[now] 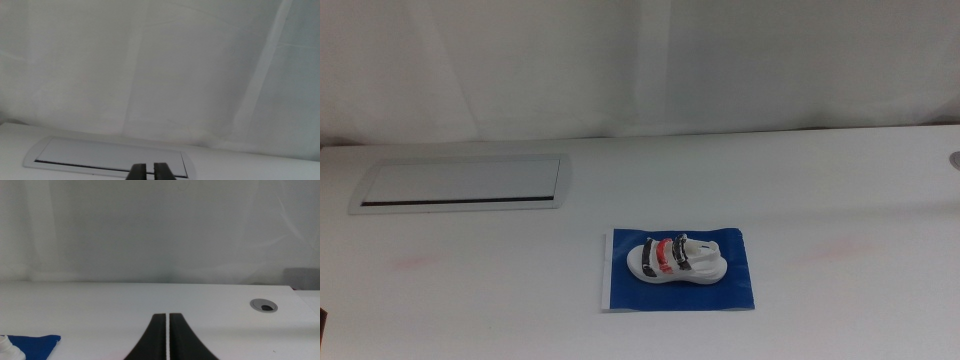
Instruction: Use one arm to grab the shoe from the table and place it on the mat.
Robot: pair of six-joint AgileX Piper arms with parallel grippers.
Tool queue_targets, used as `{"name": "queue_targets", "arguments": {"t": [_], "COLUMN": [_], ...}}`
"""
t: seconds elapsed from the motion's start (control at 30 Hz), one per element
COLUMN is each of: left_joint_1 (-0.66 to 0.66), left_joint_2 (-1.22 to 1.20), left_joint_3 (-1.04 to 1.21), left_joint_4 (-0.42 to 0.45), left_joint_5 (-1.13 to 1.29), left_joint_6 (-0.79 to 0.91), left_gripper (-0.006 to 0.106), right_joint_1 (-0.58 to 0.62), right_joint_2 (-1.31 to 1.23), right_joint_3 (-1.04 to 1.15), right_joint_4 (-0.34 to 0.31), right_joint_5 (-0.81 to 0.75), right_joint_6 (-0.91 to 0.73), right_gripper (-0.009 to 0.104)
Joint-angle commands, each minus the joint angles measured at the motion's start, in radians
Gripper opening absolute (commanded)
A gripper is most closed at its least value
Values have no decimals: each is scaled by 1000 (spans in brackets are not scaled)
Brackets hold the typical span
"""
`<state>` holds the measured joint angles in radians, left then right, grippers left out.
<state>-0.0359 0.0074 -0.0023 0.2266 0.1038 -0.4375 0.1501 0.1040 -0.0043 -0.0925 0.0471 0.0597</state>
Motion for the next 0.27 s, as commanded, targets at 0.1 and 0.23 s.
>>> {"name": "queue_targets", "arguments": {"t": [0.1, 0.23], "left_joint_1": [3, 3], "left_joint_2": [-40, -40], "left_joint_3": [38, 38], "left_joint_4": [1, 1], "left_joint_5": [-5, -5], "left_joint_6": [-1, -1], "left_gripper": [-3, -3], "right_joint_1": [-3, -3], "right_joint_2": [-5, -5], "right_joint_3": [37, 37], "right_joint_4": [6, 6], "right_joint_5": [-9, -5], "right_joint_6": [-6, -6], "right_gripper": [-3, -3]}}
